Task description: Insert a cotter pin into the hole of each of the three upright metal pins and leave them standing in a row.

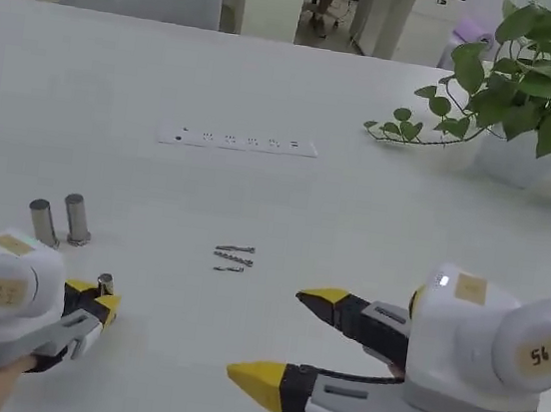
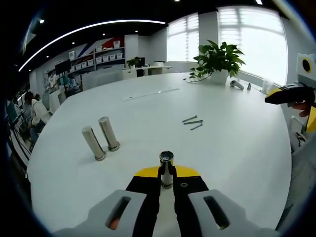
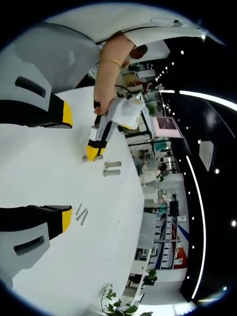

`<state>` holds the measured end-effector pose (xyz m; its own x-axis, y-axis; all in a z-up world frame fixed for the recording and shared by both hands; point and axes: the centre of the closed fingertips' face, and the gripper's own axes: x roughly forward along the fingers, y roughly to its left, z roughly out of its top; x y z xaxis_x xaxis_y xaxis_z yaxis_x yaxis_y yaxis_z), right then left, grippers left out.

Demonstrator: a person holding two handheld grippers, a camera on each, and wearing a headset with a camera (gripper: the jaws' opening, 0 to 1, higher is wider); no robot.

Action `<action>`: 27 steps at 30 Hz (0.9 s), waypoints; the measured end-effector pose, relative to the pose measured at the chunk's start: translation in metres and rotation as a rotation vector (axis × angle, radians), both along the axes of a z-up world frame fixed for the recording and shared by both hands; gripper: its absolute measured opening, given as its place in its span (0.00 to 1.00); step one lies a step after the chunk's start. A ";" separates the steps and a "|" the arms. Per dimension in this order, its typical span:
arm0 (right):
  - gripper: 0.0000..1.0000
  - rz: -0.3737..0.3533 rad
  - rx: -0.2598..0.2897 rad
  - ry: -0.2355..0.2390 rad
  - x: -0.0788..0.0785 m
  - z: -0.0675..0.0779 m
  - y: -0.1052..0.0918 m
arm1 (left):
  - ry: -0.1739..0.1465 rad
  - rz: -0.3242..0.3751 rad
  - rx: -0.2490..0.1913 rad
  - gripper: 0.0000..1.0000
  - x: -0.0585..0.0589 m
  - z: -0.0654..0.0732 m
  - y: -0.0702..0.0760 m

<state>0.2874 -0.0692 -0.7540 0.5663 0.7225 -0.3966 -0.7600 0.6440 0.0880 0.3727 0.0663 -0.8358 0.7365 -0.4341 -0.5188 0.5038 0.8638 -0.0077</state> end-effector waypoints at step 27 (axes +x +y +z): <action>0.66 -0.006 -0.002 0.013 -0.010 -0.003 -0.011 | -0.013 0.010 0.006 0.07 -0.015 -0.002 -0.027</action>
<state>0.2774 -0.0798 -0.7574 0.5651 0.7185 -0.4055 -0.7551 0.6484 0.0966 0.3578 0.0393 -0.8379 0.7475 -0.4233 -0.5119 0.4950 0.8689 0.0043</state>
